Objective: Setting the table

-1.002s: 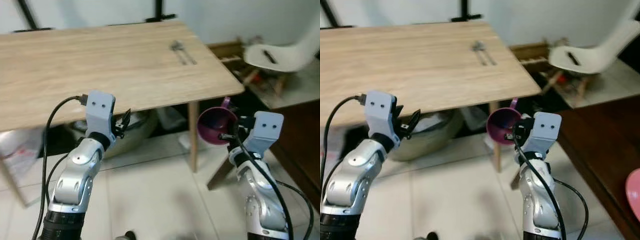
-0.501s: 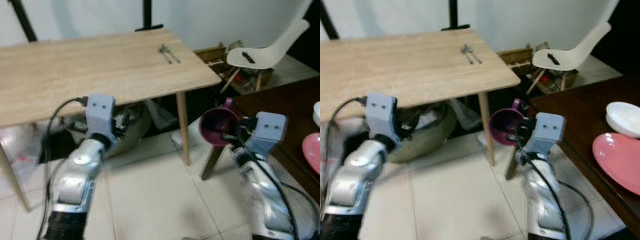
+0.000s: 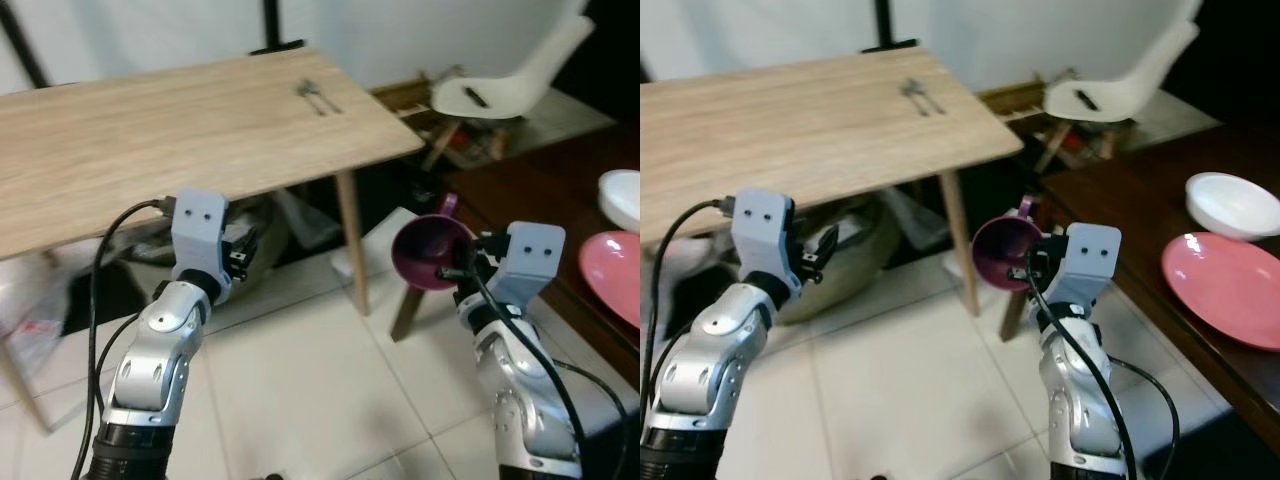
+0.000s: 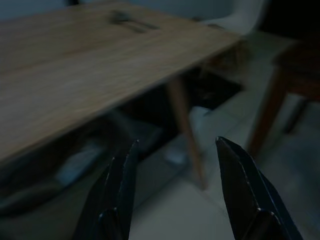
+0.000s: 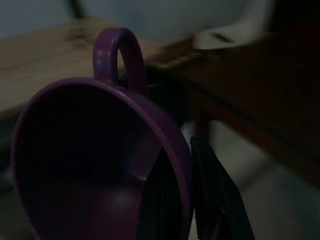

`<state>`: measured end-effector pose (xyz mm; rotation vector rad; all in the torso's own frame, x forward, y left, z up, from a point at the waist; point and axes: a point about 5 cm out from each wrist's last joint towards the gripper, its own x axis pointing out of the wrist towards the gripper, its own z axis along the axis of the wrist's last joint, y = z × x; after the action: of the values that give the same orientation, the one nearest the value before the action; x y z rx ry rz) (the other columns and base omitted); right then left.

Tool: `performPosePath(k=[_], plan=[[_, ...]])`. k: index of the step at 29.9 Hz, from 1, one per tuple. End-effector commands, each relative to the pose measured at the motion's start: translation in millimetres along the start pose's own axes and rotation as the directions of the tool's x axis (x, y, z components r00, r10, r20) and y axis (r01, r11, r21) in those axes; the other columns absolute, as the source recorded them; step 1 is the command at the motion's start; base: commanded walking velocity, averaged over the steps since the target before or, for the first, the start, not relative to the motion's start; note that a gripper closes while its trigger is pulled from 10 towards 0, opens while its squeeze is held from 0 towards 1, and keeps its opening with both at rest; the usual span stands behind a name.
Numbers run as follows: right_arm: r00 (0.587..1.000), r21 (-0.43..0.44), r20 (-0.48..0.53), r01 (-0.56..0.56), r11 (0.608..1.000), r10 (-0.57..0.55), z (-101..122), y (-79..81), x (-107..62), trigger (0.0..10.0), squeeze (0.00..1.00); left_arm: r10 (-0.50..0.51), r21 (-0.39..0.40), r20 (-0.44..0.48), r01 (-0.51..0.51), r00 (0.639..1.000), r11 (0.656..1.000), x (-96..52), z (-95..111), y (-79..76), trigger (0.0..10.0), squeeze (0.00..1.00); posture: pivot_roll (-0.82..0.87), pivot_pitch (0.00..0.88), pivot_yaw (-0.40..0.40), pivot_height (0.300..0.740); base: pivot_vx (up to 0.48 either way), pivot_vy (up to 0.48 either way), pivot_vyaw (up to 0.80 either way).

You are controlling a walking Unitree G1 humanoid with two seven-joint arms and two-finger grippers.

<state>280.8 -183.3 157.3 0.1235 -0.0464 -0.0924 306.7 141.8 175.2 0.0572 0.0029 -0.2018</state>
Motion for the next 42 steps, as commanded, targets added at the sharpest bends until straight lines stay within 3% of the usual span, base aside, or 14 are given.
performPosePath(k=[1, 42], plan=[[1.0, 0.01, -0.005, -0.011, 1.0, 0.011, -1.0, 2.2, -0.5, 10.0, 0.0, 0.004, -0.005, -0.013, -0.004, 1.0, 1.0, -0.9, -3.2, 1.1, 10.0, 0.0, -0.15, 0.0, 0.067, 0.74, 0.0, 0.0, 0.0], [1.0, -0.002, -0.001, 0.018, 1.0, -0.018, 0.0, -4.0, 0.6, 10.0, 0.0, -0.017, -0.005, -0.003, 0.017, 1.0, 1.0, 0.8, -1.3, -1.4, 10.0, 0.0, -0.16, 0.0, 0.074, 0.74, 0.0, 0.0, -0.12]])
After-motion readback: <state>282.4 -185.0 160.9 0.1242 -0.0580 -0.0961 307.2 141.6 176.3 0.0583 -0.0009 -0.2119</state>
